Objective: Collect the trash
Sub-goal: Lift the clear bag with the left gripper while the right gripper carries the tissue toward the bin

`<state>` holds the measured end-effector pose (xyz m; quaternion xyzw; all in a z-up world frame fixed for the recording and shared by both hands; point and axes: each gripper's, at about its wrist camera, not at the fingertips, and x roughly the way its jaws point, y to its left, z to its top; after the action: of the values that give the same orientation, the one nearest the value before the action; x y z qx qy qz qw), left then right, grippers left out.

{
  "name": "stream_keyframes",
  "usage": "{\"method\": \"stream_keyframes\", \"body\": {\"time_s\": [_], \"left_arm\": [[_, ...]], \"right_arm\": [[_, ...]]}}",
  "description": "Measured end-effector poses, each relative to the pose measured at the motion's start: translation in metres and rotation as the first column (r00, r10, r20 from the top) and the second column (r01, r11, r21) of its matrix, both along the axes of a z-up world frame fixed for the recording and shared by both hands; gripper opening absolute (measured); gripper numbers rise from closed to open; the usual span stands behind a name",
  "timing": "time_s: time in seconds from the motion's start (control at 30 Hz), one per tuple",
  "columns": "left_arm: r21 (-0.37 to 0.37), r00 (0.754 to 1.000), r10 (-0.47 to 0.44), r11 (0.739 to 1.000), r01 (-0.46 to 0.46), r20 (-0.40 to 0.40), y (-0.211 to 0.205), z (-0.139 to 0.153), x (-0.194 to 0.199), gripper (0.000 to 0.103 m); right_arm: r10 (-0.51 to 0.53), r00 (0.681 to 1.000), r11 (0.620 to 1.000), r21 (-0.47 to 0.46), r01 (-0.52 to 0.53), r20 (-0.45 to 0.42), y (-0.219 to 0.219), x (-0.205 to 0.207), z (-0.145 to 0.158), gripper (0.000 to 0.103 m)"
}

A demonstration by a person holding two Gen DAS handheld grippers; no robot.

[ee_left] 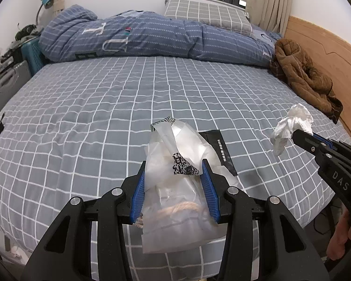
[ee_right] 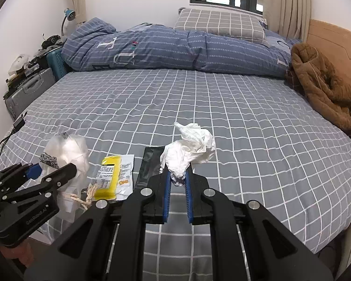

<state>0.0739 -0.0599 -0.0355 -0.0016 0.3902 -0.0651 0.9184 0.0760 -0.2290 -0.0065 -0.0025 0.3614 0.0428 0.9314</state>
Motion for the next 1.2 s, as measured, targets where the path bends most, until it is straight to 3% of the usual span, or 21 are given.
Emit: {"method": "stream_keyframes", "body": {"time_s": [1.2], "left_arm": [[0.002,0.999,-0.018,1.000,0.018,-0.049,-0.001,-0.017,-0.090,0.043]], "right_arm": [[0.026,1.000,1.000,-0.012,-0.026,-0.014,0.009,-0.098,-0.011,0.011]]}}
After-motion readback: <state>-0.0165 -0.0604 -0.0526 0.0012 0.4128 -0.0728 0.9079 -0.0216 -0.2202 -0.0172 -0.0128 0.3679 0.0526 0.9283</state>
